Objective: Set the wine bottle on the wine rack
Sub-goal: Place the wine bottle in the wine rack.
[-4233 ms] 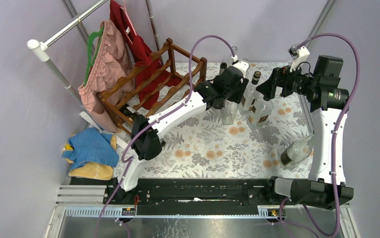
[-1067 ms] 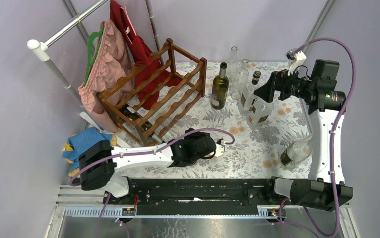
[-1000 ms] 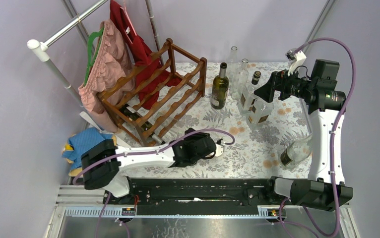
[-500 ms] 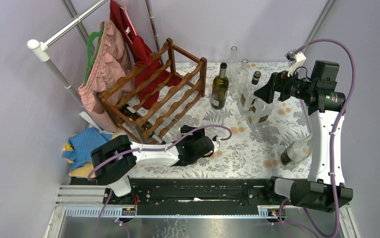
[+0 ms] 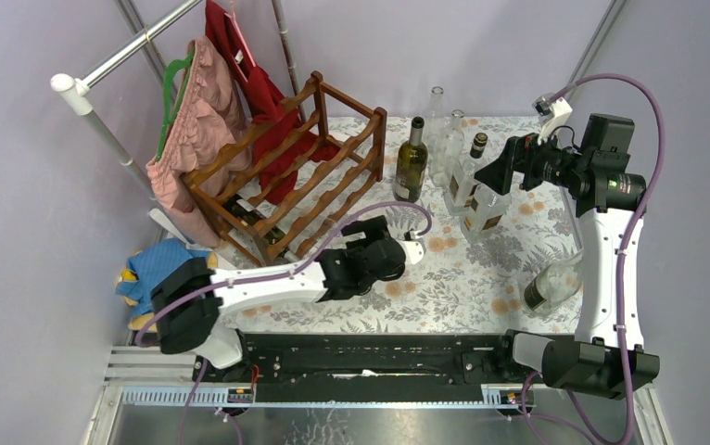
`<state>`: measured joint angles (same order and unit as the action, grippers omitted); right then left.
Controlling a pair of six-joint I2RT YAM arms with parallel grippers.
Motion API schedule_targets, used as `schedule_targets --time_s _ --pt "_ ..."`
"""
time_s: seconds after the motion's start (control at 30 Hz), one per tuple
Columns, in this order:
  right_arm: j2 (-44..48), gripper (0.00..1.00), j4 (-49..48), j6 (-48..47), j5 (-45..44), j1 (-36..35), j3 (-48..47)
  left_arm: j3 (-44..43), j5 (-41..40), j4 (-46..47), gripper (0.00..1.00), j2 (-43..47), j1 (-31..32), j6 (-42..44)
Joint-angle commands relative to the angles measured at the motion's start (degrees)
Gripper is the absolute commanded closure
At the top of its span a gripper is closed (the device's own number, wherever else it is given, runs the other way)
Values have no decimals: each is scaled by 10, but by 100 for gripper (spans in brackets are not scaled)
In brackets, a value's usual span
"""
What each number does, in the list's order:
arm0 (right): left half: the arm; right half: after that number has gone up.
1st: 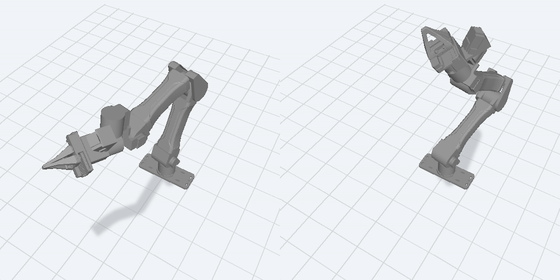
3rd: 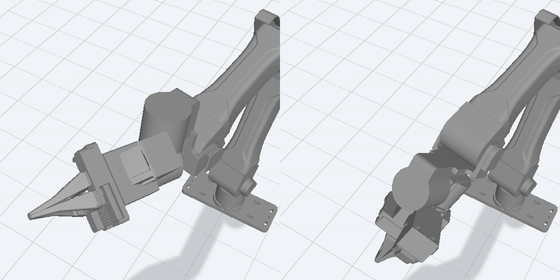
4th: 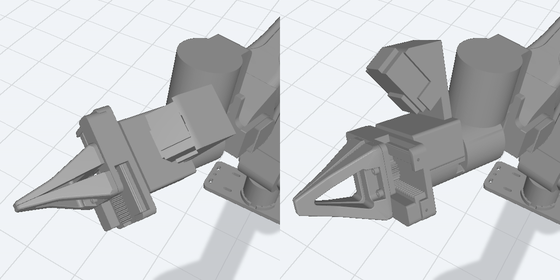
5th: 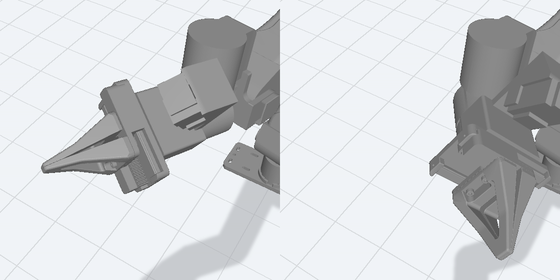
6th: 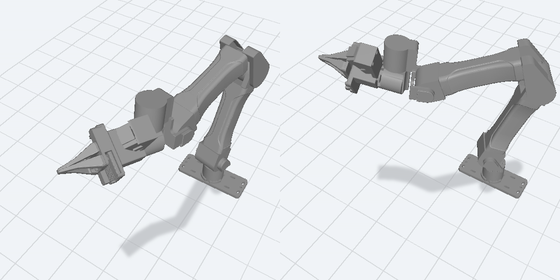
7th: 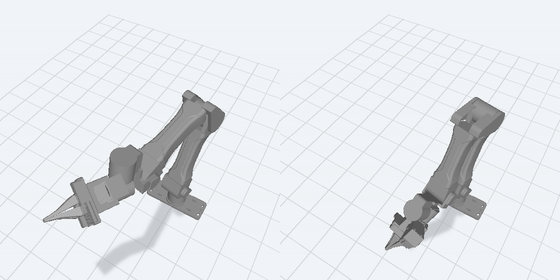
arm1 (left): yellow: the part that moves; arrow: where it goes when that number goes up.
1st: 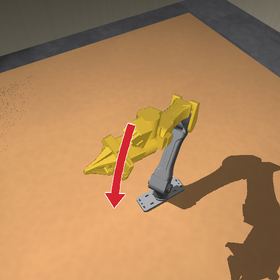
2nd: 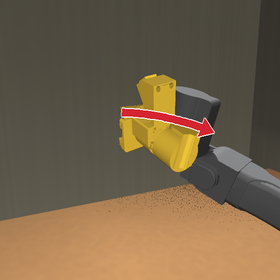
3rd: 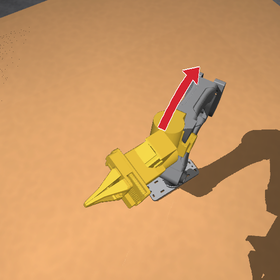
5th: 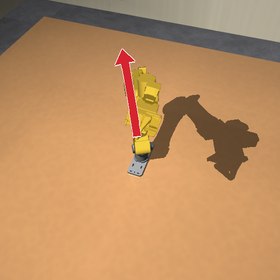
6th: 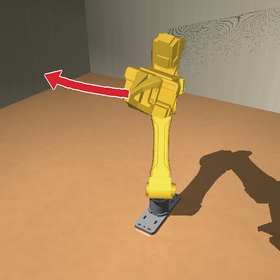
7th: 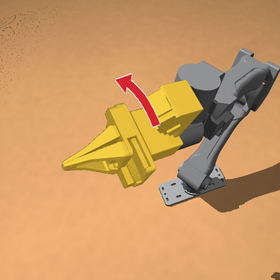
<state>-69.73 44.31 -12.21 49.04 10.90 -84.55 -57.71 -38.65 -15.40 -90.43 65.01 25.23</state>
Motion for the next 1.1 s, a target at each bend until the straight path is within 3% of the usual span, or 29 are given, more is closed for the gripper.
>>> schedule_targets --time_s 0.0,0.17,0.33,0.63,0.8,0.87,0.97,1.07 --pt "15 0 -7 -9 11 2 -4 -26 42 -37 4 59 12 -71" --pt "13 0 -7 -14 12 2 -5 -14 51 -55 6 88 13 -96" --pt "14 0 -3 -38 30 2 -5 -28 112 -64 10 141 14 -150" --pt "62 0 14 -271 136 1 29 -115 204 -51 10 257 -6 -279" --pt "83 0 10 -307 204 -3 56 -166 243 -33 6 304 -47 -316" --pt "76 0 27 -310 180 -43 61 -198 272 -37 4 310 -82 -329" --pt "66 0 55 -341 45 -204 77 -244 351 -52 4 304 -153 -348" --pt "66 0 14 -324 -47 -318 121 -290 395 -66 5 286 -201 -351"
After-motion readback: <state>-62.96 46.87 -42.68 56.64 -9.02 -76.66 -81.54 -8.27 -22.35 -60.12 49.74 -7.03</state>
